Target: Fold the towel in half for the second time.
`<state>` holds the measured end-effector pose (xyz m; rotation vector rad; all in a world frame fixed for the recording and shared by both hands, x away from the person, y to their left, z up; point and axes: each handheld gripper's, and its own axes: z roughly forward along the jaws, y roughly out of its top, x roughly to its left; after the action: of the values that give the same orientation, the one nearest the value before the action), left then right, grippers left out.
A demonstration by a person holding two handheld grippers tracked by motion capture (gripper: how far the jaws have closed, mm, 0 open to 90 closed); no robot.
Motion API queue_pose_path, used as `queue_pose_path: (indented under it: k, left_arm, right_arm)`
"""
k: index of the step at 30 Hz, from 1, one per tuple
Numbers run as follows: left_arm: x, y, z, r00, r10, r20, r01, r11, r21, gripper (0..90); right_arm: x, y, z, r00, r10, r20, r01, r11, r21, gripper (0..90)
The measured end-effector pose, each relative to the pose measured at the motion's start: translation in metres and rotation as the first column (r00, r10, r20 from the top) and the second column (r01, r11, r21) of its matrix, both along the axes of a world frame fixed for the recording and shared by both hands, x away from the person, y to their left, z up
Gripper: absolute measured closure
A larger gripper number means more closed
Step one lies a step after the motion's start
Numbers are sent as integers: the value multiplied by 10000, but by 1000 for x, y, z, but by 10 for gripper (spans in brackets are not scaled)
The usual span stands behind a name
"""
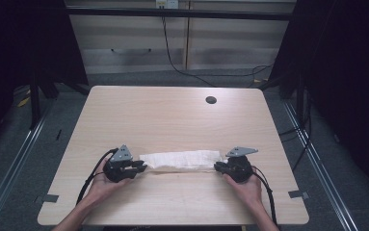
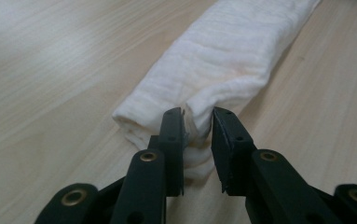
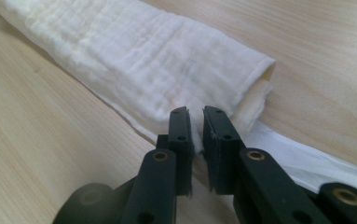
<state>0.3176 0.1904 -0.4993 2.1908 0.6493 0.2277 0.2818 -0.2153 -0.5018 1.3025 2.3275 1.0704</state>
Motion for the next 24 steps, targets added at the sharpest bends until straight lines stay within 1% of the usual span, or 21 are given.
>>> queue_pose_path:
  k: [1,2,4,6,7,9,10,12,14,15,17,18,19,22,24]
  left_arm:
    - [-1,1,0,10000,-31,-35,30,10000,-49,713]
    - [-3,3,1,9999,-87,-78,87,10000,-10,702]
    - [-7,5,3,10000,-61,-48,61,9999,-99,692]
    - [-9,9,6,9999,-133,27,134,9998,-156,681]
    - [-10,11,7,10000,-83,-8,83,9996,-268,676]
    - [-10,14,9,10000,10,39,-9,9994,-343,654]
    - [-11,16,10,10000,73,-18,-74,9988,-493,635]
    - [-12,19,14,10000,98,-11,-99,9982,-598,611]
    - [-13,23,18,9999,141,11,-140,9968,-785,576]
    - [-14,25,20,9998,192,38,-188,9964,-825,559]
    - [-15,29,23,9993,371,-74,-377,9937,-1051,506]
    - [-16,32,25,9986,501,-195,-521,9915,-1193,476]
    - [-16,34,27,9979,618,-192,-637,9907,-1206,455]
    - [-19,43,31,9957,873,-321,-911,9845,-1498,394]
    - [-21,49,33,9935,1096,-313,-1131,9817,-1534,371]
  right_arm:
    - [0,0,0,10000,8,18,-8,10000,-4,785]
    - [-1,0,1,10000,59,50,-59,10000,-8,756]
    - [-3,0,2,9997,189,164,-191,9998,91,714]
    - [-5,0,4,9995,213,219,-218,9995,243,670]
    - [-6,-1,5,9997,143,206,-149,9995,291,651]
    - [-8,-3,8,9993,170,318,-184,9990,413,599]
    - [-8,-4,9,9992,148,367,-164,9989,440,581]
    - [-10,-6,11,9992,136,381,-161,9975,685,551]
    - [-13,-7,15,9987,78,496,-116,9969,783,524]
    - [-14,-8,17,9984,84,564,-133,9960,880,513]
    - [-17,-9,21,9973,-25,732,-52,9946,1039,486]
    - [-18,-11,23,9968,-49,796,-43,9934,1148,478]
    - [-20,-12,25,9966,-53,821,-52,9919,1268,468]
    - [-27,-16,31,9949,-166,994,33,9912,1321,443]
    - [-30,-21,33,9942,-241,1047,101,9911,1326,431]
